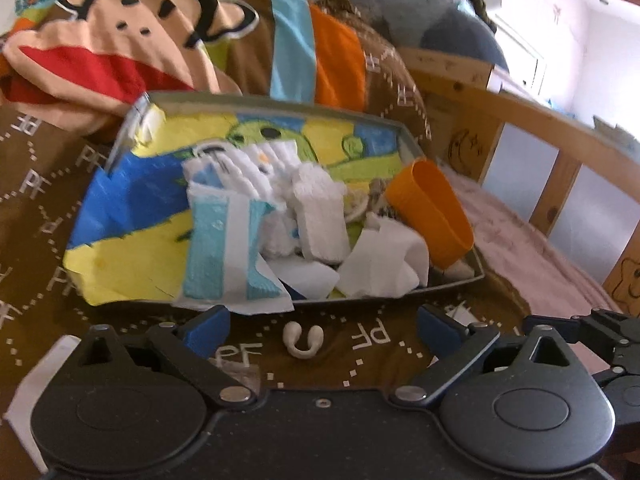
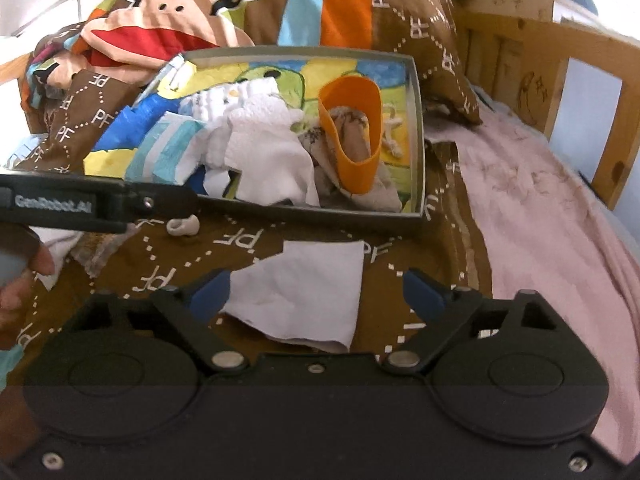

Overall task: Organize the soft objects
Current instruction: 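Lower both tools toward the white earbud piece and white cloth square, then grasp the white earbud piece with the left gripper while the right grasps the white cloth square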

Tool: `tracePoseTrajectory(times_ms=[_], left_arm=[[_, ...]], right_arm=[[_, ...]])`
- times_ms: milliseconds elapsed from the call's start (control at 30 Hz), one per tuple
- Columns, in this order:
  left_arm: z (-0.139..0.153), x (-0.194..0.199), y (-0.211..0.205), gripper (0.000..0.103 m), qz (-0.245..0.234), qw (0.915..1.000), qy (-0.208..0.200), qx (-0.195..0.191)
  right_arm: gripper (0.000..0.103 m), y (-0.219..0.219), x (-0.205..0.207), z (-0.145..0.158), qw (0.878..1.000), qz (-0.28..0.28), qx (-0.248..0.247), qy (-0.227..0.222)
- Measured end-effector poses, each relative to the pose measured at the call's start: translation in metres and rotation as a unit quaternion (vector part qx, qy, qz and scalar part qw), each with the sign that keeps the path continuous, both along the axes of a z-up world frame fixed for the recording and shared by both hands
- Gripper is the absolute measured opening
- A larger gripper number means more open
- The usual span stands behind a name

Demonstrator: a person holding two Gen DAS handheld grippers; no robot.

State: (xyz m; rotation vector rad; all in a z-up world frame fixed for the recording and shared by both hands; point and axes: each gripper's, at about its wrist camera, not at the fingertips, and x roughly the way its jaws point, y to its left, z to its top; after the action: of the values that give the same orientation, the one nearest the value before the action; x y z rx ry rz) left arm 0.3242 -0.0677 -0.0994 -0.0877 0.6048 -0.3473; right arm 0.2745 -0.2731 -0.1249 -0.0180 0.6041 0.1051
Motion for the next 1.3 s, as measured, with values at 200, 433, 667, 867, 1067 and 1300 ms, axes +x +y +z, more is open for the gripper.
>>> tracePoseTrajectory(times_ms=[200,433,667,867,1067,1300], left_arm=[[-0.017,0.019,-0.004,0.091,0.008,0.9991,0.043,0.003],[-0.027,0.03,-0.008,0.076,0.026,0.9976,0.061,0.019],[-0.027,0.03,-0.011,0.045,0.018,0.9976,0.062,0.023],[-0.029,0.028,-0.012,0.027,0.01,0.9977,0.066,0.017],[-0.028,0.022,-0.013,0.026,-0.005,0.9975,0.069,0.017],[-0.026,0.008,-0.013,0.025,-0.019,0.9971,0.071,0.018]], right_arm=[[0.071,0.0,0.007,-0.007,1.0,0.005,0.007,0.013],[0.061,0.004,0.011,-0.012,0.999,0.014,0.016,0.029],[0.053,0.003,0.013,-0.014,0.999,0.016,0.032,0.034],[0.048,0.004,0.013,-0.014,0.998,0.023,0.037,0.038],[0.033,0.005,0.012,-0.014,0.998,0.027,0.043,0.04],[0.012,0.006,0.01,-0.01,0.998,0.033,0.045,0.038]])
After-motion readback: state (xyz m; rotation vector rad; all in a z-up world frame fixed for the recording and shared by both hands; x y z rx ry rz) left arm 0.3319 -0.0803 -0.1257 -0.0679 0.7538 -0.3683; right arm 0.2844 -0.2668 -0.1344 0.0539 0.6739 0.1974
